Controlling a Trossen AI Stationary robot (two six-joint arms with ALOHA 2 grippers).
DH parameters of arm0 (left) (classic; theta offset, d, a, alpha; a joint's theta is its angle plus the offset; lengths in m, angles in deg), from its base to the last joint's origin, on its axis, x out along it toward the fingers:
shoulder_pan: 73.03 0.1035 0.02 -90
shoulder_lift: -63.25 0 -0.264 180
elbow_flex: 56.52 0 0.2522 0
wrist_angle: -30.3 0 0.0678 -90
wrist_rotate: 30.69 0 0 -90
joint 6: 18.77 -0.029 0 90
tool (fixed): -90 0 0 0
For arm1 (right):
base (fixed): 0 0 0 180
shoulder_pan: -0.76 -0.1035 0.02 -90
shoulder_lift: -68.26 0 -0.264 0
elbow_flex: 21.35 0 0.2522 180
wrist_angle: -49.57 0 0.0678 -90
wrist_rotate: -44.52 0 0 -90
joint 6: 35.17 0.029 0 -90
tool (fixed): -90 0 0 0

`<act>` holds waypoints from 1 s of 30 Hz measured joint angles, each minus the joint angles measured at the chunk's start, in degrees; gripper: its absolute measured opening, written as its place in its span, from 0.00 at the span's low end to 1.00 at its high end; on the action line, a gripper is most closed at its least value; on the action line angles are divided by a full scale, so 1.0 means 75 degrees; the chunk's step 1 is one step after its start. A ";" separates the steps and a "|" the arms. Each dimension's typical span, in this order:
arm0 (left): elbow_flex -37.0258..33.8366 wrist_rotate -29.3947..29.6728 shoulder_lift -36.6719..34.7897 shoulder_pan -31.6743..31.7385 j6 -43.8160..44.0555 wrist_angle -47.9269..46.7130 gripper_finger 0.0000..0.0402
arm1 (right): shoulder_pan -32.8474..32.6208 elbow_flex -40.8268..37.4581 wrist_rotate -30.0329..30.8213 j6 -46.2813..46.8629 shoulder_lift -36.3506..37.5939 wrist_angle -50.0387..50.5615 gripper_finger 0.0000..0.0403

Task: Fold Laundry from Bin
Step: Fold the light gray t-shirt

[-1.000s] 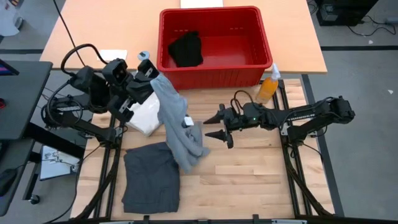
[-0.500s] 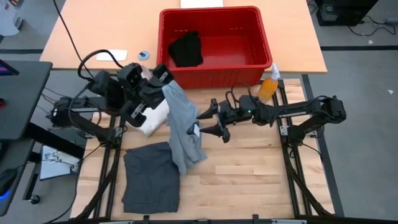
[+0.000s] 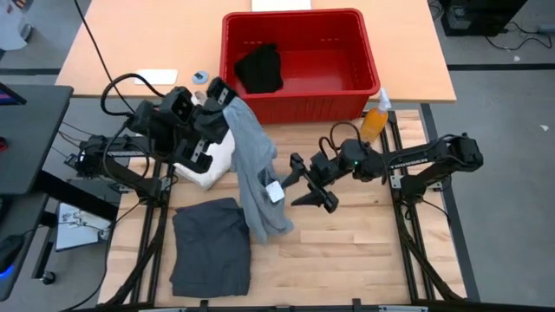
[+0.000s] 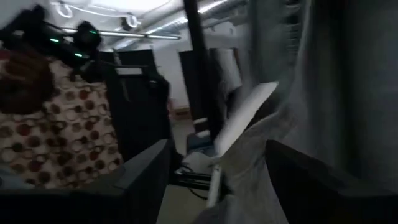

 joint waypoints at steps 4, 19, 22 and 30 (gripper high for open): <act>0.0000 0.0170 -0.0006 0.0001 -0.0261 0.0134 0.02 | -0.0134 0.0003 0.0860 -0.0684 0.0029 0.0714 0.66; 0.0000 0.0312 -0.0003 0.0001 -0.0372 0.0545 0.02 | -0.0134 -0.0009 0.1836 -0.1942 -0.1020 0.0788 0.65; 0.0000 0.0617 -0.0003 0.0001 -0.0683 0.0637 0.02 | -0.0234 -0.0009 0.1270 -0.1709 -0.1171 0.0566 0.64; 0.0000 0.1151 -0.0003 0.0000 -0.1490 0.0794 0.02 | -0.0417 -0.0009 0.1814 -0.2048 -0.1168 0.0647 0.62</act>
